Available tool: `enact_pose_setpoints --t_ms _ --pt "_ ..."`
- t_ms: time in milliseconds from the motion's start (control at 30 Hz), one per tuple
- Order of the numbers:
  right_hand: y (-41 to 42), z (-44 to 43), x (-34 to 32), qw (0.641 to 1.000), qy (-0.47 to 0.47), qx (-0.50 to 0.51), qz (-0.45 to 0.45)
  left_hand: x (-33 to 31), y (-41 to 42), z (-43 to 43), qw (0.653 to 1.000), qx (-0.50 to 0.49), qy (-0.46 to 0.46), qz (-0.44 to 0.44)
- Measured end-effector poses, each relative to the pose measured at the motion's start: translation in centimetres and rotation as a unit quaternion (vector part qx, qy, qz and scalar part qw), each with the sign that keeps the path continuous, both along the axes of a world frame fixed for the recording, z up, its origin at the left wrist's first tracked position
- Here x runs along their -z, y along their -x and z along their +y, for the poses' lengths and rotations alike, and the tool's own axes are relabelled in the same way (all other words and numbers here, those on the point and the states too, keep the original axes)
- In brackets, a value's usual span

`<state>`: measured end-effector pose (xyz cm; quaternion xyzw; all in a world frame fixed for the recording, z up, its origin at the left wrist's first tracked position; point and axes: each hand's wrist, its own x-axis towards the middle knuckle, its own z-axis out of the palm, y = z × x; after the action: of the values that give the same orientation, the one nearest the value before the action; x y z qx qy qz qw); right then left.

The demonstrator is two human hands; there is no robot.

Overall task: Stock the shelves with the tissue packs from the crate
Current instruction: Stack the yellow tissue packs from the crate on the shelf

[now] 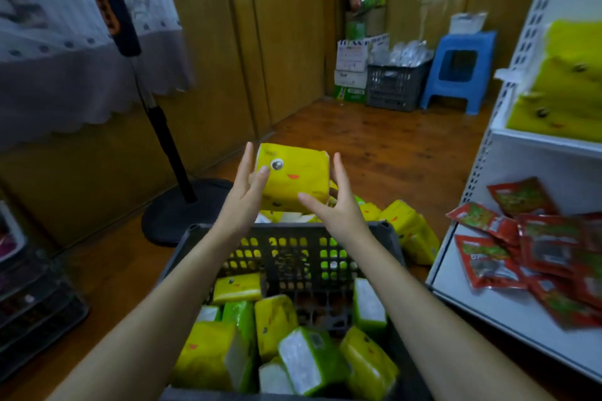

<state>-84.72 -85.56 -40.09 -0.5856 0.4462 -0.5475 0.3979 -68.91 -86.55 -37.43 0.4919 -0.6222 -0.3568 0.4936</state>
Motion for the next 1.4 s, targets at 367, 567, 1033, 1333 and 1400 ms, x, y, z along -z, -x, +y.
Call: enact_pose_setpoints --t_ms 367,567,1033,1333,1400 --pt "10.9 4.0 -8.6 0.979 0.133 0.135 0.072 -8.9 12.1 2.6 0.984 0.088 0.148 0.054" --pt "17.8 7.2 -14.3 0.904 0.313 0.252 0.142 -14.0 20.3 4.1 0.965 0.107 0.231 0.058" --pt "38.2 11.9 -9.3 0.894 0.126 0.418 0.097 -9.6 43.5 6.2 0.943 0.304 0.136 0.022" --pt "38.8 10.0 -6.2 0.851 0.076 0.471 0.220 -4.4 44.2 5.4 0.964 0.236 0.118 -0.037" --pt "38.8 9.5 -5.9 0.830 0.069 0.491 0.253 -3.3 43.8 5.4 0.960 0.205 0.171 -0.086"
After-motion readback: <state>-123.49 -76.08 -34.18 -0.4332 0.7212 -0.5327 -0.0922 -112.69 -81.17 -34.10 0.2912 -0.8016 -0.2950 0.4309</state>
